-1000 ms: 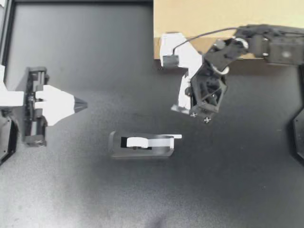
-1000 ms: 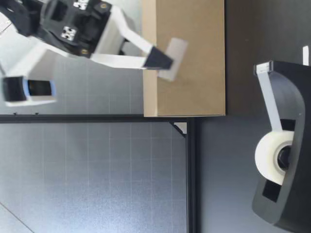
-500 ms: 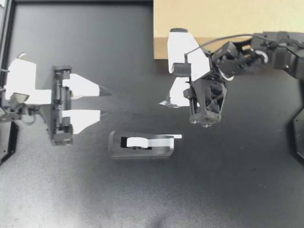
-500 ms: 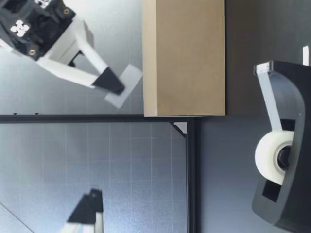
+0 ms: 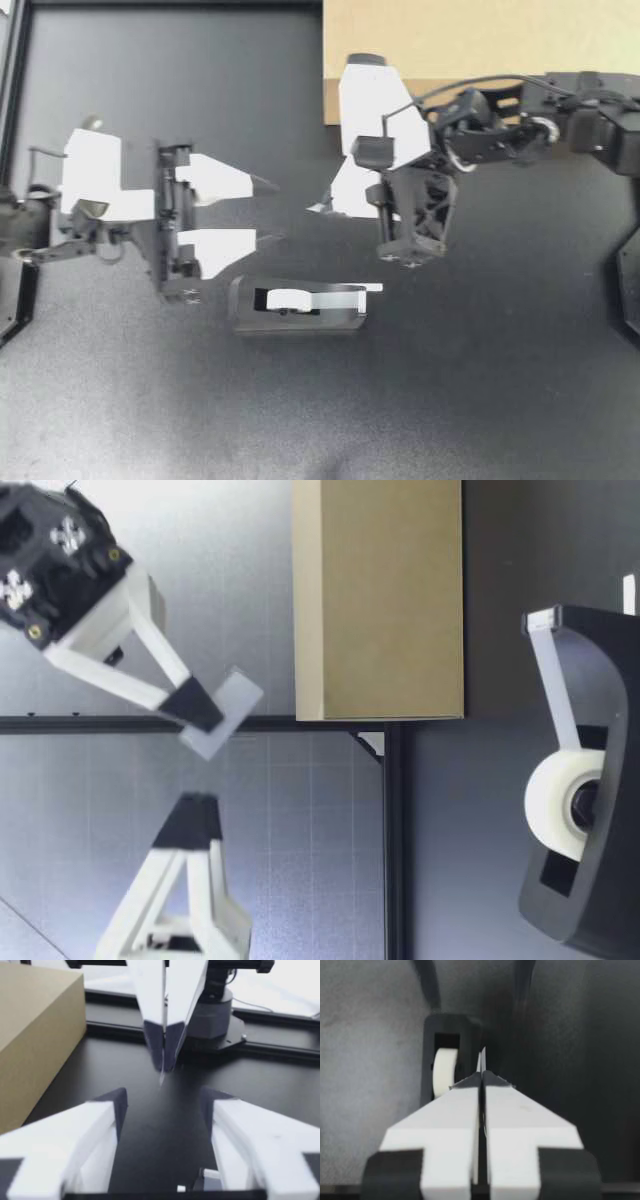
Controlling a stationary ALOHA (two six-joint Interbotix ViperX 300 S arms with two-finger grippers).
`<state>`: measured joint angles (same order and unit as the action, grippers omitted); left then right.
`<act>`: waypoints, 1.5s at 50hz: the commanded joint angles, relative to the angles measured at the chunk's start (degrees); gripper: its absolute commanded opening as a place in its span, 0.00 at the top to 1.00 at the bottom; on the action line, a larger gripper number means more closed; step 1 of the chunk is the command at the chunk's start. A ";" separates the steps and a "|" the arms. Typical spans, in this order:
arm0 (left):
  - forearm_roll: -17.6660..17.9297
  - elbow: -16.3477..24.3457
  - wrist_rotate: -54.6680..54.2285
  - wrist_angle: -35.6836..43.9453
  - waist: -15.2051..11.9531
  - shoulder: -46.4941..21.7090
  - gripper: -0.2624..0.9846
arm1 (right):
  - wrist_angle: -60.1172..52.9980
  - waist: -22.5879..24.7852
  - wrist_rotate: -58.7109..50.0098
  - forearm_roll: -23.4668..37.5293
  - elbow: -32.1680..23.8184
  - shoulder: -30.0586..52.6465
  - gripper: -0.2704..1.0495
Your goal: Cut a small piece of tape from the tape dispenser then place it on the cardboard box's edge.
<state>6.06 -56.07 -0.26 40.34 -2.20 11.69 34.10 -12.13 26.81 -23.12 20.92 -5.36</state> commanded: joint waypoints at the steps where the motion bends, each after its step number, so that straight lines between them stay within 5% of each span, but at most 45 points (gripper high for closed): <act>1: 0.09 1.93 0.09 0.70 -0.09 -0.26 0.40 | 0.18 0.62 0.09 0.00 -2.55 0.35 0.86; 22: 0.09 2.37 0.09 0.88 -0.09 -1.23 0.44 | 2.11 0.70 0.09 0.09 -5.62 2.81 0.86; 50: 0.09 2.29 0.09 0.88 -0.09 -1.67 0.84 | 2.20 0.70 0.09 0.09 -5.62 2.72 0.86; 62: 0.09 2.20 0.00 0.88 -0.09 -1.41 0.86 | 2.20 0.70 -0.18 0.00 -5.19 2.29 0.85; 75: 0.09 2.20 0.09 0.88 0.00 -1.41 0.86 | 2.02 0.70 -0.53 0.00 -4.75 2.72 0.65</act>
<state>6.15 -54.76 -0.18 40.69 -2.20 9.49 36.47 -11.51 26.37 -23.03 16.79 -1.76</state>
